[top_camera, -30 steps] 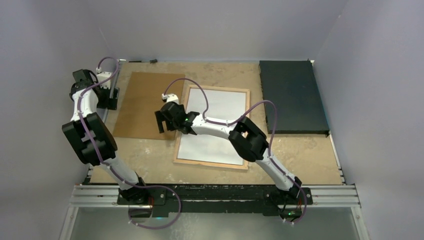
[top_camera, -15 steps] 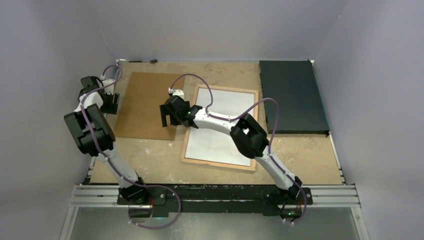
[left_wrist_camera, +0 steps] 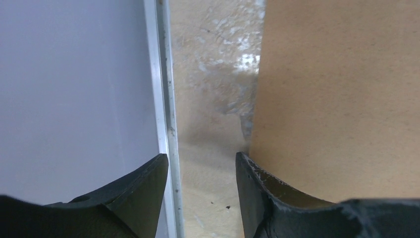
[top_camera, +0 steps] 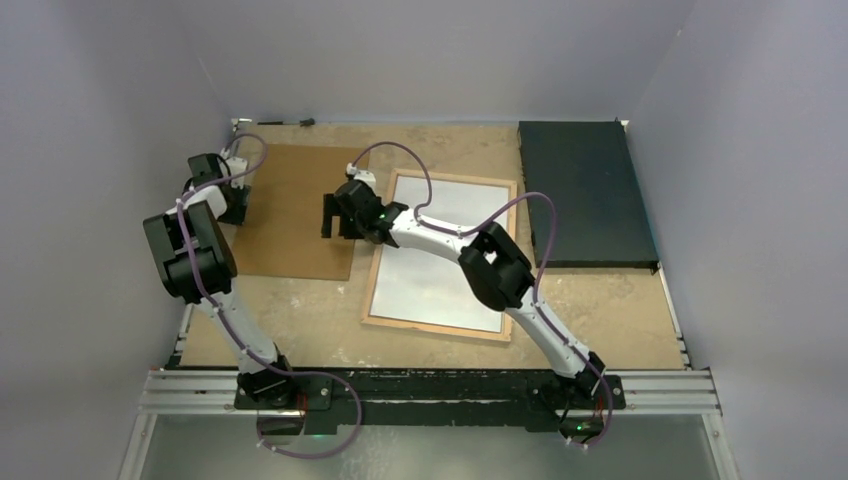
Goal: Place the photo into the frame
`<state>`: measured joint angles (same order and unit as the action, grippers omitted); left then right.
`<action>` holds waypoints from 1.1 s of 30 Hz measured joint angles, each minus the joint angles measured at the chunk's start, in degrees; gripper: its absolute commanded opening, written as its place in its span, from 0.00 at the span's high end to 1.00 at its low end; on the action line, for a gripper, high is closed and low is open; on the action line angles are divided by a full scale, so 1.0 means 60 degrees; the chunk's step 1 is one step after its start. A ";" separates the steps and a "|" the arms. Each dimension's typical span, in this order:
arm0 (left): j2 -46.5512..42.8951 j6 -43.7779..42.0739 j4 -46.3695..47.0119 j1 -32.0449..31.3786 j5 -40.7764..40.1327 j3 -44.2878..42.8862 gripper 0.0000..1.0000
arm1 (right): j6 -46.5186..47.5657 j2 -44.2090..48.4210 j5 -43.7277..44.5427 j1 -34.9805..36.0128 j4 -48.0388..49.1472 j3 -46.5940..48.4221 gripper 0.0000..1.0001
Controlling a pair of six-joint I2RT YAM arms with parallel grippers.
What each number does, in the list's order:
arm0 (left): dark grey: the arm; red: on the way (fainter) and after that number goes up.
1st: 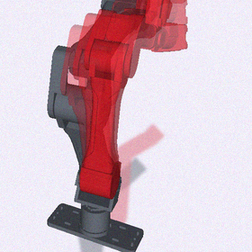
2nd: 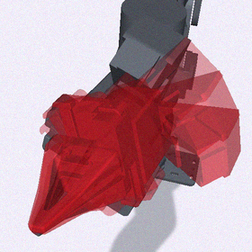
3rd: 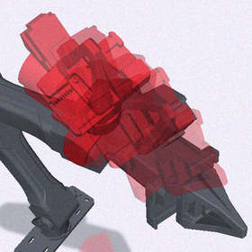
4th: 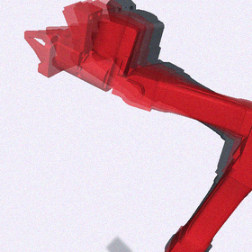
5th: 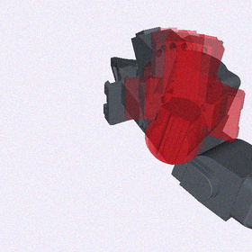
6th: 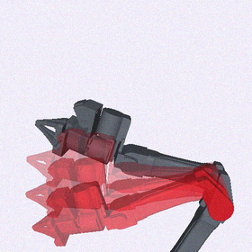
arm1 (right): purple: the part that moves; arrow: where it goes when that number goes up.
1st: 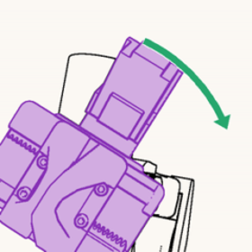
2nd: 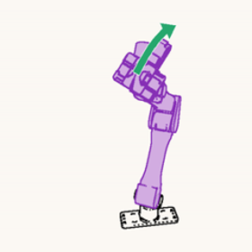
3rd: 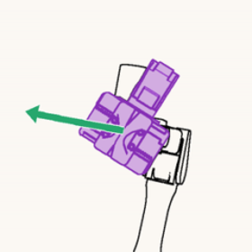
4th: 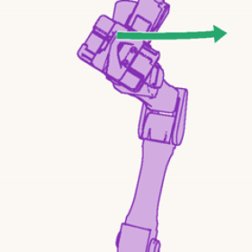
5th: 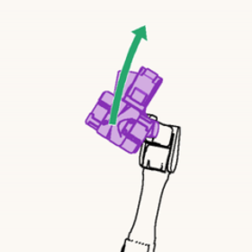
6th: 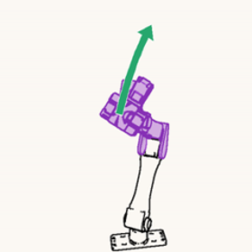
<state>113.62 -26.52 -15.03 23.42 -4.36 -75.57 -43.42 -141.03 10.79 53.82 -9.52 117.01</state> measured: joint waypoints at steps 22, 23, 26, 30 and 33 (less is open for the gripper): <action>-0.0200 -0.0430 0.0353 -0.0026 0.1191 0.0648 0.74 | -0.3865 0.1508 -0.4033 -0.0798 0.5169 -0.4408 0.09; -0.0208 -0.0503 0.0350 -0.0018 0.1235 0.0667 0.75 | -0.4069 0.1559 -0.4186 -0.0798 0.5519 -0.4641 0.10; -0.0229 -0.0674 0.0317 0.0011 0.1384 0.0707 0.79 | -0.4586 0.1676 -0.4546 -0.0790 0.6415 -0.5238 0.11; -0.0280 -0.0951 0.0197 0.0025 0.1592 0.0780 0.81 | -0.5115 0.1905 -0.4758 -0.0787 0.7675 -0.5956 0.13; -0.0331 -0.1129 0.0171 0.0036 0.1683 0.0852 0.84 | -0.5424 0.2069 -0.4903 -0.0790 0.8801 -0.6368 0.13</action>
<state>111.63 -33.30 -14.00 23.64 5.74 -70.46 -75.96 -128.62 -18.63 49.08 43.29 78.81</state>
